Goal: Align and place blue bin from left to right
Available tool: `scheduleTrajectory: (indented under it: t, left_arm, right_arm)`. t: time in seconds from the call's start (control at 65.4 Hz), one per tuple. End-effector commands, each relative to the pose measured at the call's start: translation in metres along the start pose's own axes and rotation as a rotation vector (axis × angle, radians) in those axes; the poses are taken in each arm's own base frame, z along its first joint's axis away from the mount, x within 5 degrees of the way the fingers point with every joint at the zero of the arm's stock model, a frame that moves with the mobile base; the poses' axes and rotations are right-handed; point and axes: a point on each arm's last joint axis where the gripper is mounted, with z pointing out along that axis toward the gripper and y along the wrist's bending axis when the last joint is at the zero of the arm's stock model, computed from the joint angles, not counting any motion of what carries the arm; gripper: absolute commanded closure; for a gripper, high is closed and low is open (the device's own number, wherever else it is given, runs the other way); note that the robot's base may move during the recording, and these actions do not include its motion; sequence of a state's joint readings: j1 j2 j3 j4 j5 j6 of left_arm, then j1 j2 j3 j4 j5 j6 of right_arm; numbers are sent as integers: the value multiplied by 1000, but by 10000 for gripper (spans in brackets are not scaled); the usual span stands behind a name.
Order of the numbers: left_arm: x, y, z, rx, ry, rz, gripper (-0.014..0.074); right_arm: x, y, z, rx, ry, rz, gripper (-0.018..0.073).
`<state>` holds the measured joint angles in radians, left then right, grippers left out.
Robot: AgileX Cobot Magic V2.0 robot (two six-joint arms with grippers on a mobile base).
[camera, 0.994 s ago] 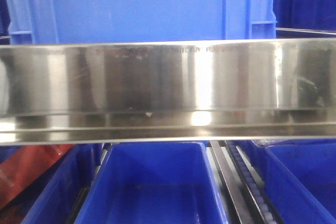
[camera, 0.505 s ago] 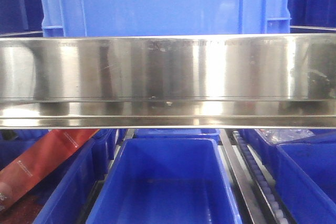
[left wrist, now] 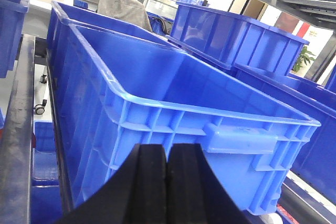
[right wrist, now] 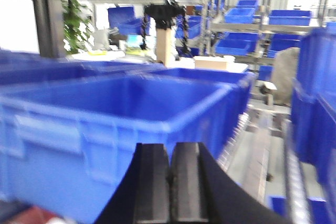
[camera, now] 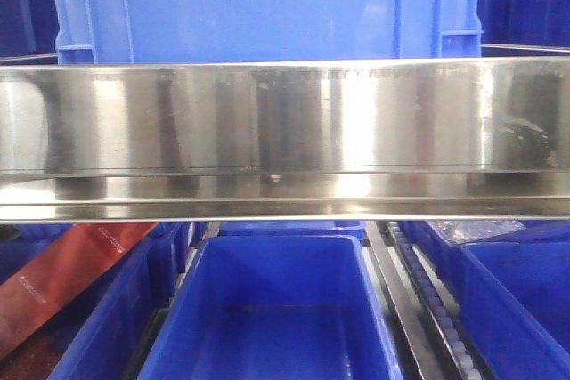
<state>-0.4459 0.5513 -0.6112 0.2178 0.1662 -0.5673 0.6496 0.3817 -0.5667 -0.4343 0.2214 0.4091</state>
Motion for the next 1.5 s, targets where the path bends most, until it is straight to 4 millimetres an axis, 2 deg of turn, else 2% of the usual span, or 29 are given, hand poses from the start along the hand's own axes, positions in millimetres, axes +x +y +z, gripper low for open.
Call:
scheduleTrajectory:
  t: [0.0, 0.336, 0.52, 0.703, 1.483]
  left_arm:
    - [-3, -2, -1, 21, -26, -2, 707]
    - [-3, -2, -1, 21, -26, -2, 707]
    - [-3, -2, -1, 21, -26, -2, 707]
    - [-3, -2, -1, 21, -26, -2, 707]
    - [-3, -2, -1, 22, -28, -2, 707]
  right_arm:
    - [17, -3, -11, 52, -27, 11, 725]
    - [99, -17, -35, 355, -6, 50, 725]
    - [128, -20, -37, 415, 7, 80, 725]
    - [150, -20, -38, 417, 34, 86, 725]
    - [149, -20, -38, 410, 25, 84, 725]
